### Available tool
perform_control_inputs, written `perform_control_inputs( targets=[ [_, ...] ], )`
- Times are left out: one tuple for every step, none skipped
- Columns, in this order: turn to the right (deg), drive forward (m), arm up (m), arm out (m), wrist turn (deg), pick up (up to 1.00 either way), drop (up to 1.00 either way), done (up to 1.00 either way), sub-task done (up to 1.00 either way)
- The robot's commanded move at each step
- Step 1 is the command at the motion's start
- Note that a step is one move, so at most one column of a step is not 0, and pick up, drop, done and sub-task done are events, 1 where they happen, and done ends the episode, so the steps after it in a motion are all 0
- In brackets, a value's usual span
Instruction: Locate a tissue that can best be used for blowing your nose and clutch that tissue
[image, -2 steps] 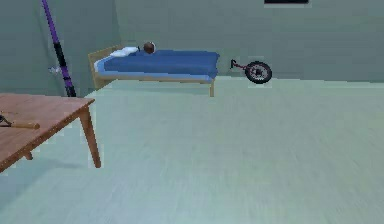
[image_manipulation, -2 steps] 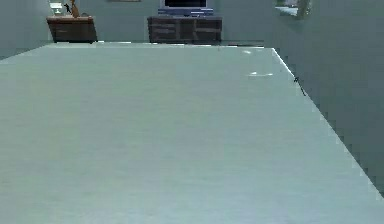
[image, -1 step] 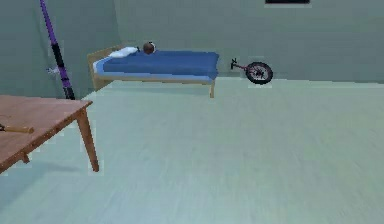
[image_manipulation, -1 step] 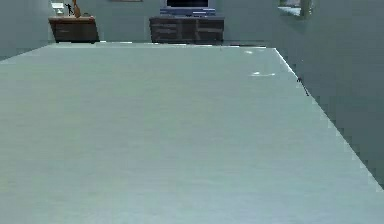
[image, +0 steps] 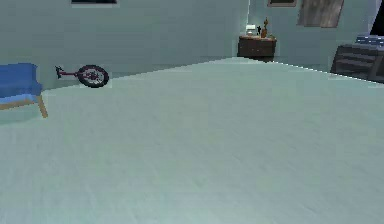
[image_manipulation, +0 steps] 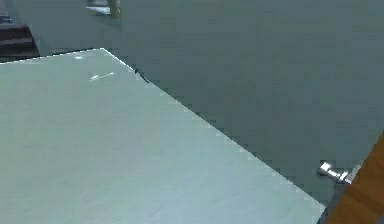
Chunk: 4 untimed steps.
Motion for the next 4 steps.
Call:
perform_control_inputs(
  targets=[
    [18.0,0.0,0.0,0.0,0.0,0.0,0.0,0.0,0.0],
    [3.0,0.0,0.0,0.0,0.0,0.0,0.0,0.0,0.0],
    [0.0,1.0,0.0,0.0,0.0,0.0,0.0,0.0,0.0],
    [0.0,1.0,0.0,0.0,0.0,0.0,0.0,0.0,0.0]
  ],
)
